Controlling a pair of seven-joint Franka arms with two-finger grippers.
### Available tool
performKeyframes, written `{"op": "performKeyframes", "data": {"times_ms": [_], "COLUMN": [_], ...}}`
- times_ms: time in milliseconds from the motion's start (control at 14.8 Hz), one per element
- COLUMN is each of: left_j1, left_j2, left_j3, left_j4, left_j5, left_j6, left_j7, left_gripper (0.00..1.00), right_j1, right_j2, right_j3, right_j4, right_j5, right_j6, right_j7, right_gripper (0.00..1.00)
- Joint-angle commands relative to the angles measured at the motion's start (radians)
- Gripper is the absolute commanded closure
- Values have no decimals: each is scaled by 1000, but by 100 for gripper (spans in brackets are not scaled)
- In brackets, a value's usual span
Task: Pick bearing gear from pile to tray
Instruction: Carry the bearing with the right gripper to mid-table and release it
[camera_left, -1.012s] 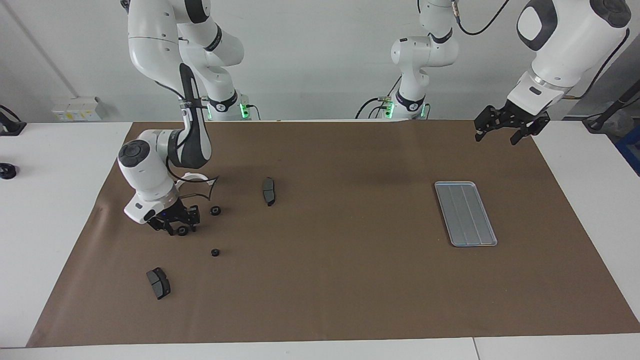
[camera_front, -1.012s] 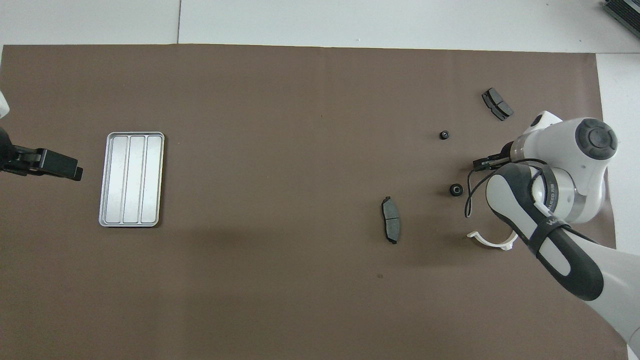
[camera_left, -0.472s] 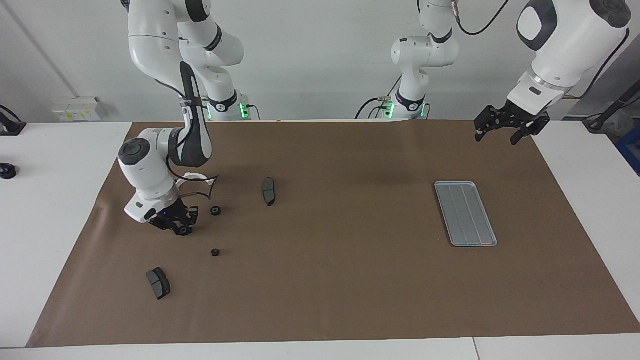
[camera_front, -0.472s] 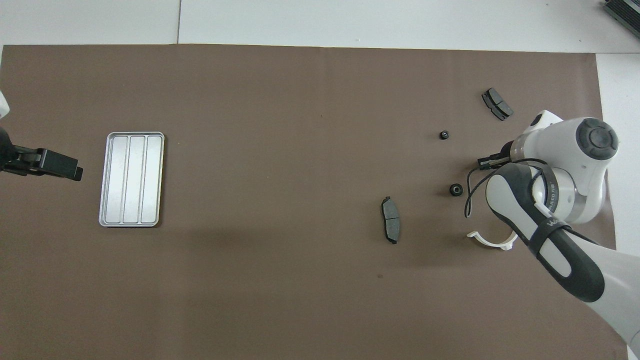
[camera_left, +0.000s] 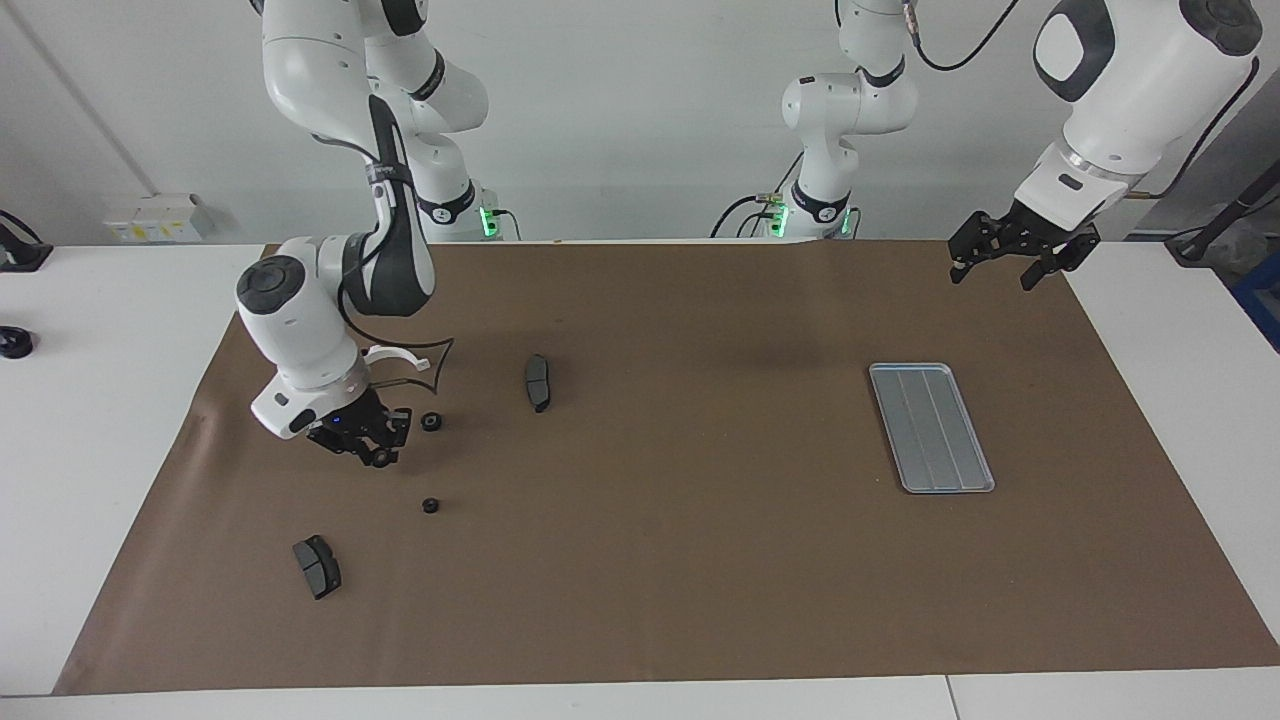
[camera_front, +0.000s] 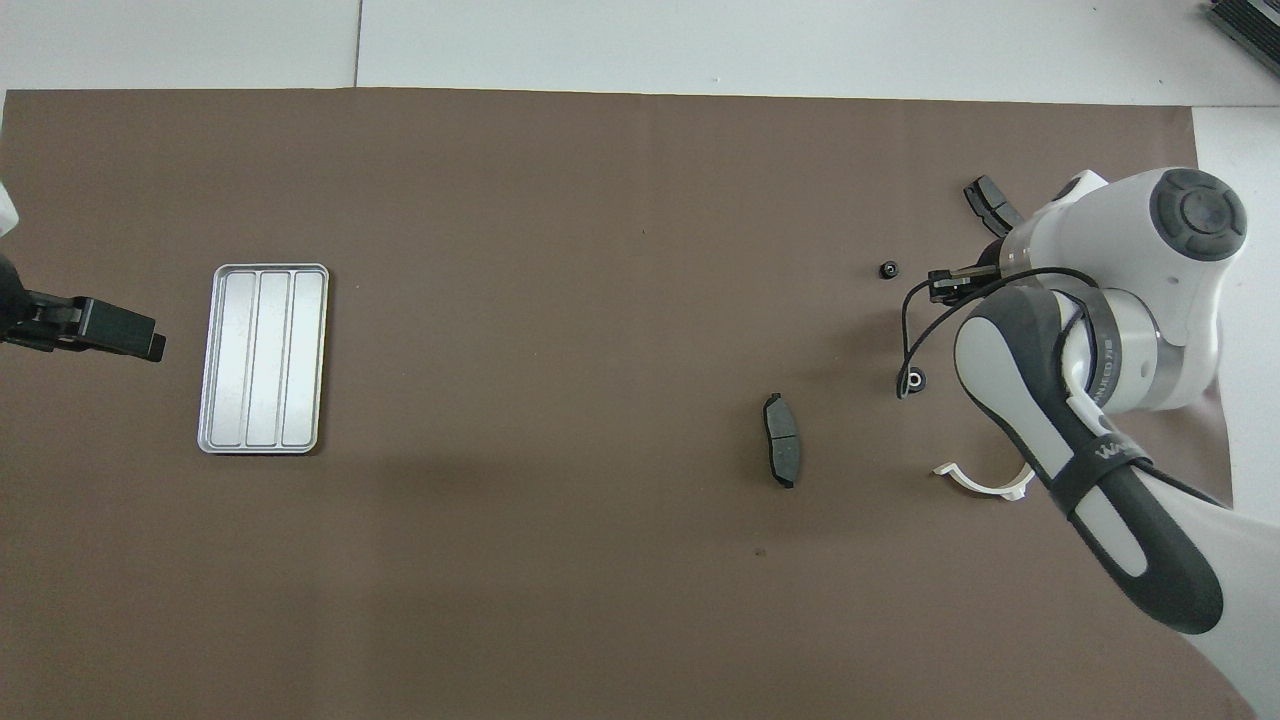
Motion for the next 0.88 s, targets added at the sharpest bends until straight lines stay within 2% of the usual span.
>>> {"op": "performKeyframes", "data": {"times_ms": [0, 135, 270, 337, 607, 742, 810], "left_j1": [10, 10, 10, 10, 10, 10, 10], "left_j2": [-29, -29, -29, -28, -28, -29, -29], "left_j3": [-9, -9, -9, -9, -9, -9, -9], "left_j4": [-35, -35, -36, -36, -36, -36, -36], "left_j5": [21, 21, 21, 21, 21, 21, 21], "left_j6": [22, 22, 22, 22, 22, 22, 22], "left_j7": [8, 8, 8, 8, 8, 8, 8], "left_gripper": [0, 0, 0, 0, 0, 0, 0], "right_j1": [120, 192, 271, 311, 436, 470, 486], "right_j2": [7, 22, 71, 105, 327, 399, 409], "right_j3": [2, 2, 2, 2, 2, 2, 2], "right_j4": [48, 80, 135, 172, 403, 477, 476], "right_j5": [20, 20, 23, 14, -30, -57, -57], "right_j6": [-20, -11, 20, 29, 28, 31, 39], "right_j7": [198, 320, 442, 510, 758, 849, 856], "right_gripper": [100, 100, 100, 100, 100, 100, 100]}}
